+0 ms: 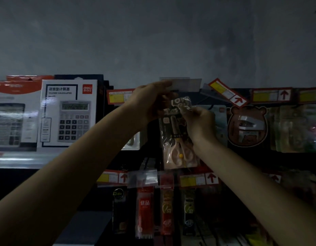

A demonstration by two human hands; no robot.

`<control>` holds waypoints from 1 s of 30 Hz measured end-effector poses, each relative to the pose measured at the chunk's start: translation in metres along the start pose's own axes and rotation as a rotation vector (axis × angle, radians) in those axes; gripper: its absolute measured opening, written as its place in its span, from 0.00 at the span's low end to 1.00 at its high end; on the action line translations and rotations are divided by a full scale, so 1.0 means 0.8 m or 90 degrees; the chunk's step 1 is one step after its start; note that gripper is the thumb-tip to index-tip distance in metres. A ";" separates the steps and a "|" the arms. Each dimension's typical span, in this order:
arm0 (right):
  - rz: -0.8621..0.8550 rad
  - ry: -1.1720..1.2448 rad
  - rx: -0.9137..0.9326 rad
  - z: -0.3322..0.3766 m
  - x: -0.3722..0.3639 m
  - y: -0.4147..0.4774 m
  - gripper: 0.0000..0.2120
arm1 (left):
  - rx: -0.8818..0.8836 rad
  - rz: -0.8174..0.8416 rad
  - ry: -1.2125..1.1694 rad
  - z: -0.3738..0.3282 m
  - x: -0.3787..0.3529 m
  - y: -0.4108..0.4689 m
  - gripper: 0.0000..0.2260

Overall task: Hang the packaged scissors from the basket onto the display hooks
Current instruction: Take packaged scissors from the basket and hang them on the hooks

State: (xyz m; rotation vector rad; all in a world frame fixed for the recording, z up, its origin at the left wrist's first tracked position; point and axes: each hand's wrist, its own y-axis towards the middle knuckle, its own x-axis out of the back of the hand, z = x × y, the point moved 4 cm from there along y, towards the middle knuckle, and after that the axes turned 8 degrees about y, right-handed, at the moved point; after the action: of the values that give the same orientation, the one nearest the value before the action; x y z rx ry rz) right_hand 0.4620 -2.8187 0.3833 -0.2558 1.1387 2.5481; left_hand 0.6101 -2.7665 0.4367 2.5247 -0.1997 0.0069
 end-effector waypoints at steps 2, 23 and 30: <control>-0.010 -0.003 -0.006 0.002 -0.005 0.006 0.11 | -0.008 -0.004 -0.005 -0.002 -0.001 -0.001 0.11; 0.021 -0.010 -0.026 -0.009 -0.012 0.019 0.18 | -0.042 -0.015 0.098 -0.001 0.001 0.000 0.14; 0.006 0.006 -0.067 -0.020 -0.017 0.019 0.04 | -0.171 -0.021 0.330 0.035 -0.005 -0.026 0.08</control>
State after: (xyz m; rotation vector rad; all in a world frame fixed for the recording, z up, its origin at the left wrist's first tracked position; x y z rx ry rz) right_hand 0.4693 -2.8433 0.3873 -0.2885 1.0118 2.6221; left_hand 0.6081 -2.7650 0.4018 2.1714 0.0487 0.5758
